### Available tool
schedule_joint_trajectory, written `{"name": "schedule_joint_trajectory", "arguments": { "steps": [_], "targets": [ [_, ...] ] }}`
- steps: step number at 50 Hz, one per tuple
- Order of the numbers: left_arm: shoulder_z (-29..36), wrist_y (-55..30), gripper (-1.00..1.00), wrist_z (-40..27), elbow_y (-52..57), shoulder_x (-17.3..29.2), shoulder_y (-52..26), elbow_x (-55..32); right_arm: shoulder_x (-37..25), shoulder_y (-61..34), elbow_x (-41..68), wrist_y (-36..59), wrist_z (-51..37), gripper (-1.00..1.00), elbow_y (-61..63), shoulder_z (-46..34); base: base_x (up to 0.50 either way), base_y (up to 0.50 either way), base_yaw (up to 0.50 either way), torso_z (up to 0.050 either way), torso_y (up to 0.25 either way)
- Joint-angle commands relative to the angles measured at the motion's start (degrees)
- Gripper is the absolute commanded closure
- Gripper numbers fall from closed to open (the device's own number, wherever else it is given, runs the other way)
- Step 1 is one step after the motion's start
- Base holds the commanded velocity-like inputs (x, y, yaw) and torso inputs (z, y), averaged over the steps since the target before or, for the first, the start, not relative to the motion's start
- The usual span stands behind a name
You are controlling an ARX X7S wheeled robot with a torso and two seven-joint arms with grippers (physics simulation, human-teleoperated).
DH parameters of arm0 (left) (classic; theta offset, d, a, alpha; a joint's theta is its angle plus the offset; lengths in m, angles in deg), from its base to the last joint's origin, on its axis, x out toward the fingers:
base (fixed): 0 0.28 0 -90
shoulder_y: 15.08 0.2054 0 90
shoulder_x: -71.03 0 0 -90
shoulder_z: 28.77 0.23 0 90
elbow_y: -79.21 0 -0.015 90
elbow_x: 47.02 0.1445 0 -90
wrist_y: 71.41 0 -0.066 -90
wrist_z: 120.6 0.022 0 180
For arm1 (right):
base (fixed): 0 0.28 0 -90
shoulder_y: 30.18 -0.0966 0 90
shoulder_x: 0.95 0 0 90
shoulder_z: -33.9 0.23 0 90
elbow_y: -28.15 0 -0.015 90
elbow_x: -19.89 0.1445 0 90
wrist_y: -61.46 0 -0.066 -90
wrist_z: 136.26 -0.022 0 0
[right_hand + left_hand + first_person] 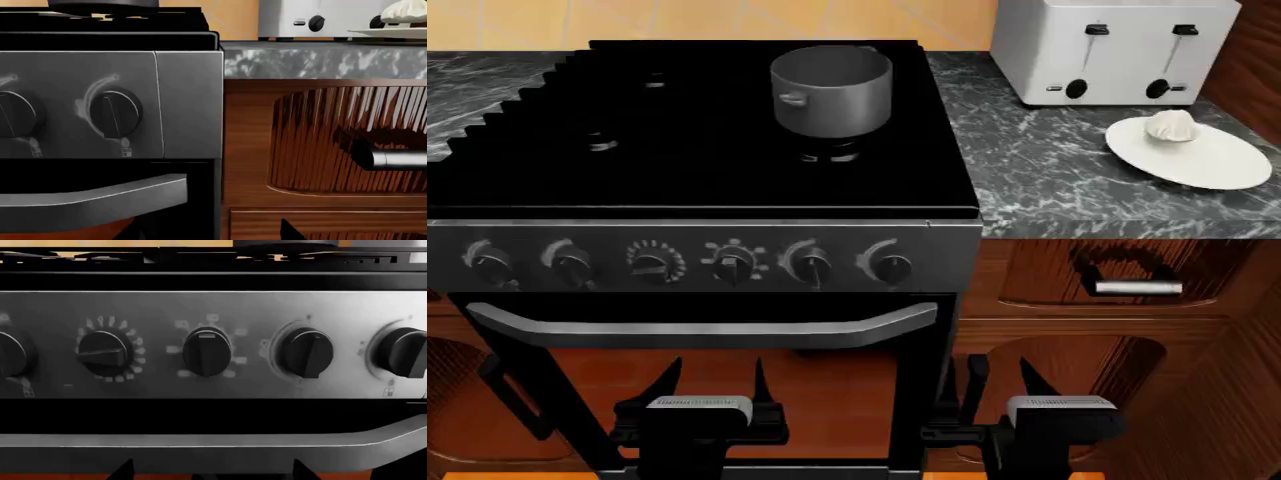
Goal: Frozen meat rests on a plate on the counter. Retrieve the meat and place it in a pot on a burner. Then turn the burner on.
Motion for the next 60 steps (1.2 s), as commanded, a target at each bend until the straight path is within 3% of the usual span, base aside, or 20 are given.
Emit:
{"name": "schedule_joint_trajectory", "arguments": {
  "steps": [1,5,13,18,27,42,60],
  "targets": [
    [1.0,0.1,-1.00,-1.1,-0.2,0.9,-0.2,-1.0,-0.9,-0.2,1.2,0.2,-0.9,-1.00,-0.1,-1.1,0.00,0.00,0.00,0.000,0.000],
    [0.9,-0.1,-1.00,-1.2,2.1,1.6,-0.3,-4.9,-1.6,-0.1,2.8,-0.2,-1.0,-1.00,0.4,-1.8,0.00,0.00,0.00,0.000,0.000],
    [1.4,-5.7,-1.00,-2.6,13.0,3.5,-2.6,-7.5,-4.5,1.0,10.6,11.1,0.3,-1.00,18.9,-1.2,0.00,0.00,0.00,0.000,0.000],
    [1.2,-14.2,-1.00,-4.6,24.2,4.9,-8.1,-8.4,-6.7,-5.1,13.3,20.2,-1.3,-1.00,26.4,0.4,0.00,0.00,0.00,0.000,0.000],
    [0.4,-27.2,-1.00,-7.4,34.3,6.3,-19.2,-10.8,-8.1,-16.7,19.3,33.5,-6.0,-1.00,35.2,4.7,0.00,0.00,0.00,0.000,0.000],
    [-0.3,-26.3,-1.00,-7.8,37.8,7.7,-17.4,-13.3,-10.5,-16.5,24.1,40.7,-7.5,-1.00,45.9,6.5,0.27,-0.44,0.00,0.000,0.000],
    [2.3,-22.8,-1.00,-10.4,41.6,10.2,-16.0,-7.3,-11.7,-16.6,23.6,41.3,-9.0,-1.00,48.0,4.7,0.35,-0.43,0.00,0.047,0.000]
  ]
}}
